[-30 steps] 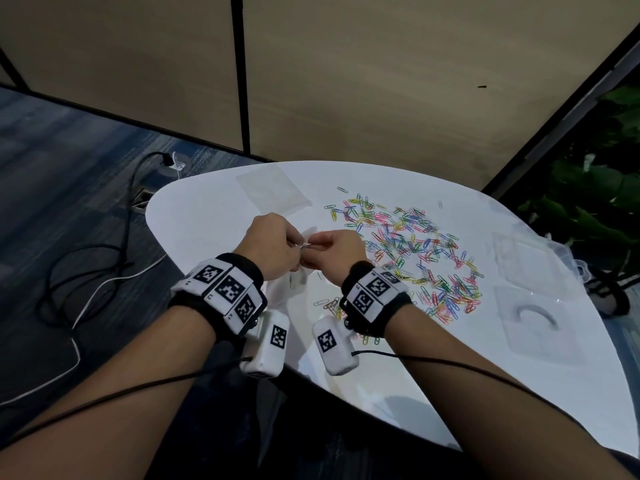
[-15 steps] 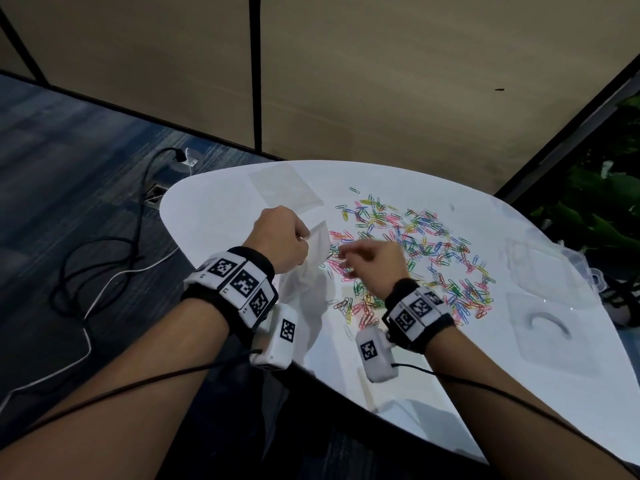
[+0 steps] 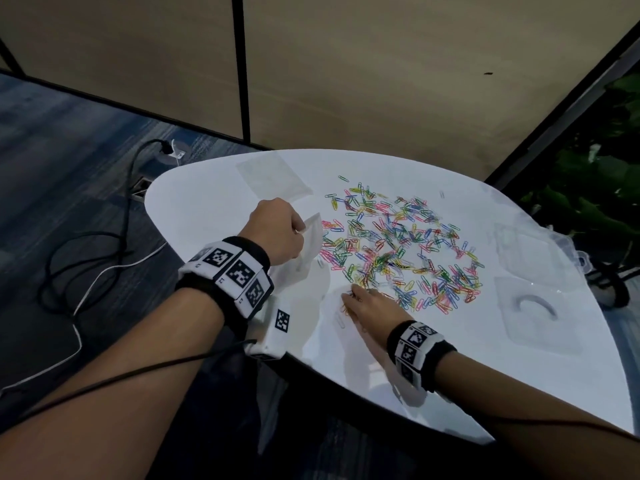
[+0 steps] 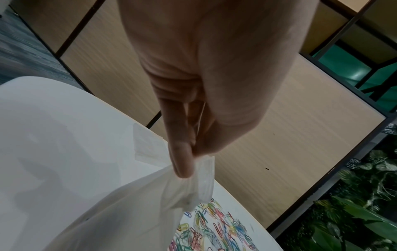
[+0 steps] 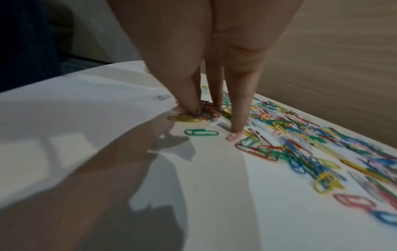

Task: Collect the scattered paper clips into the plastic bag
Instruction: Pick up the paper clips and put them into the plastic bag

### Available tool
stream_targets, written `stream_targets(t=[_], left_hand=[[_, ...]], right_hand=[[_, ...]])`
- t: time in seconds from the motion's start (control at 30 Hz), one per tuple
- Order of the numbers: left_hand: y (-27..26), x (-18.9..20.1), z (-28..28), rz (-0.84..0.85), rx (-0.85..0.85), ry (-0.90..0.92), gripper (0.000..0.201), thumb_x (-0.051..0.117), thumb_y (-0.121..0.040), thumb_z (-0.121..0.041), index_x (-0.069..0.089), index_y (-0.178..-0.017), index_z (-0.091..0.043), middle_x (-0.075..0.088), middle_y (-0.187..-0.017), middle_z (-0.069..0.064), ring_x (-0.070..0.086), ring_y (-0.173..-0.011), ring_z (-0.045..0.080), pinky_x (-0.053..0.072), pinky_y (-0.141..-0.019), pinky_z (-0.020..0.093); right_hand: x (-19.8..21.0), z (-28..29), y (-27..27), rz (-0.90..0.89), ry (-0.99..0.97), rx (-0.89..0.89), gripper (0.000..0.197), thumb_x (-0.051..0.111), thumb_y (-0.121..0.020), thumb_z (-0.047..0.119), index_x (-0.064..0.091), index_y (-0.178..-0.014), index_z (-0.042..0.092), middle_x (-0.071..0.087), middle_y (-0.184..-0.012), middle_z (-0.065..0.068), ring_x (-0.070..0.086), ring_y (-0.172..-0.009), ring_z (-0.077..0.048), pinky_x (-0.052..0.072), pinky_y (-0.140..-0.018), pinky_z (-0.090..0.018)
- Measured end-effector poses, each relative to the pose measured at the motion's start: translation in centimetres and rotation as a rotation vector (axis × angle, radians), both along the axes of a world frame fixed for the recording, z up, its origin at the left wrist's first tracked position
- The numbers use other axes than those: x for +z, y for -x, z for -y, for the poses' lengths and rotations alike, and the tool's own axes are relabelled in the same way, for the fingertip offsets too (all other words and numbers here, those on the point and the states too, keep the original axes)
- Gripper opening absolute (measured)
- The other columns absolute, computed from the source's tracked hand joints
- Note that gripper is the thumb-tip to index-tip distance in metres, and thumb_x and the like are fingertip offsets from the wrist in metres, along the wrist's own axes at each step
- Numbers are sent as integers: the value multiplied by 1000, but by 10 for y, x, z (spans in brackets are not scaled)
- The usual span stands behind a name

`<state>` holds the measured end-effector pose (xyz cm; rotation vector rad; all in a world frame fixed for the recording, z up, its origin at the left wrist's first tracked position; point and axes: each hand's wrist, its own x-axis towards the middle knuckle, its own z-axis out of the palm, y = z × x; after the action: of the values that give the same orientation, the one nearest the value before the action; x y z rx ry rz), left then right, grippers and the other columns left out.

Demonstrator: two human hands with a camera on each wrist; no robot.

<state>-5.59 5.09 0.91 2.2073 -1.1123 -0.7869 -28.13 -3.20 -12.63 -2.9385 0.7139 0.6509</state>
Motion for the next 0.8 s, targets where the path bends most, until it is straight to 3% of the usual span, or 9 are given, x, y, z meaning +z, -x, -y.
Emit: stream_targets(t=[0.1, 0.2, 0.3, 0.37, 0.47, 0.57, 0.67, 0.8], left_hand=[[7, 1, 3, 17, -17, -7, 30, 62, -86, -1, 75, -113, -6, 76, -101, 10, 74, -90, 26, 59, -92, 38], [11, -1, 5, 28, -31, -16, 30, 61, -87, -2, 74, -114, -7, 77, -96, 10, 75, -85, 23, 60, -92, 36], [14, -2, 7, 54, -51, -24, 29, 61, -89, -4, 74, -114, -8, 78, -93, 10, 71, -74, 14, 58, -91, 31], [15, -2, 7, 67, -72, -27, 28, 61, -90, -5, 74, -115, -9, 78, -92, 11, 67, -68, 10, 57, -89, 28], [17, -2, 8, 69, -80, -38, 27, 63, -89, -5, 74, -114, -9, 78, -92, 10, 72, -75, 17, 56, -86, 27], [19, -2, 10, 70, -90, -47, 28, 62, -89, -6, 74, -114, -8, 78, -91, 9, 74, -81, 20, 58, -89, 31], [23, -2, 11, 81, -101, -37, 29, 61, -89, -5, 74, -115, -8, 77, -87, 8, 74, -89, 22, 57, -92, 35], [26, -3, 12, 54, -85, -2, 30, 60, -87, -3, 75, -112, -8, 77, -89, 10, 74, -88, 26, 58, -93, 37]], right_hand=[[6, 8, -10, 83, -17, -19, 29, 48, -90, 0, 60, -116, 2, 57, -117, -16, 57, -105, -33, 48, -81, -40], [9, 22, -18, 188, -64, -176, 17, 55, -92, 7, 70, -101, 6, 65, -100, -11, 63, -94, -29, 47, -75, -30], [24, 40, -18, 449, -190, -570, 16, 67, -89, 17, 77, -100, 14, 73, -94, -3, 66, -91, -20, 54, -88, -28], [35, 56, -15, 600, -371, -862, 19, 75, -83, 18, 77, -102, 15, 72, -92, 3, 68, -88, -16, 54, -89, -26], [59, 70, -16, 908, -807, -1147, 21, 79, -79, 10, 75, -99, 12, 77, -92, -5, 74, -89, -22, 57, -90, -40], [90, 63, -27, 1175, -1243, -1179, 15, 70, -85, 0, 71, -99, -1, 74, -90, -14, 72, -91, -25, 59, -87, -34], [107, 44, -45, 1233, -1520, -1160, 25, 64, -89, -1, 64, -112, -10, 72, -96, -17, 71, -91, -22, 59, -78, -24], [100, 19, -66, 1146, -1520, -1185, 15, 61, -89, -7, 62, -104, -9, 68, -90, -18, 70, -78, -20, 60, -73, -22]])
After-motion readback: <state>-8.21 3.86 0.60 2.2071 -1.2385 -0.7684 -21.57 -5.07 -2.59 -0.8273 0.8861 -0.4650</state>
